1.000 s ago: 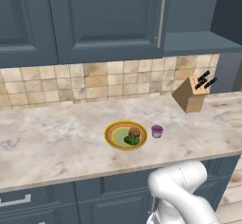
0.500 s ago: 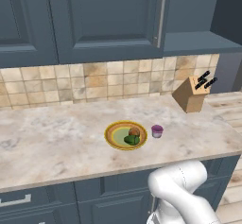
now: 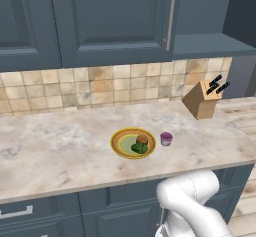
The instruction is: Pick the avocado and bread from the counter and place them on the plate. Then pick the jam from the cabinet and place it next to the plate. Lastly close the cabinet door.
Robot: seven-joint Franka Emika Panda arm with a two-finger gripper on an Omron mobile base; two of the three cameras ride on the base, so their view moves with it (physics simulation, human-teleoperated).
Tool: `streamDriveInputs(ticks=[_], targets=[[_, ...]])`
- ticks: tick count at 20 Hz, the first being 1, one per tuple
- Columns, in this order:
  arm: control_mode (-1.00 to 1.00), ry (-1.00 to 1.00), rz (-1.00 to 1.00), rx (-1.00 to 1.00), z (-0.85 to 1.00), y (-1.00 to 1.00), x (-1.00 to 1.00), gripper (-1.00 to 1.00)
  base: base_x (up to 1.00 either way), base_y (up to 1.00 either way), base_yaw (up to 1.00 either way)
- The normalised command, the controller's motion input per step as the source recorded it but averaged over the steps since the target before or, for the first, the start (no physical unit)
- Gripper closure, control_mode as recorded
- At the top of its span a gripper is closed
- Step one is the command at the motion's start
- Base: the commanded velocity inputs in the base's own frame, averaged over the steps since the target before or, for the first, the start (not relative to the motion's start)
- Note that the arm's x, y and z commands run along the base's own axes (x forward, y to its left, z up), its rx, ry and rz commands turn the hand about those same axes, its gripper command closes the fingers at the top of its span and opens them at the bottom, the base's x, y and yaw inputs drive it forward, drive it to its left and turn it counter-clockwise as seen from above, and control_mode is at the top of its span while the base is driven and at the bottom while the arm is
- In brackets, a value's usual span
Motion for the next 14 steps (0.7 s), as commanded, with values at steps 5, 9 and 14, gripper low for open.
streamDriveInputs(ticks=[5,9,14], targets=[[-1.00,-0.06,0.07,0.25,0.00,-0.30,-0.06,-1.00,0.00,0.00,0.00],[-1.00,-0.04,0.08,0.20,0.00,-0.44,0.00,-1.00,0.00,0.00,0.00],[-1.00,-0.05,0.08,0.19,0.00,-0.45,-0.02,-1.00,0.00,0.00,0.00]])
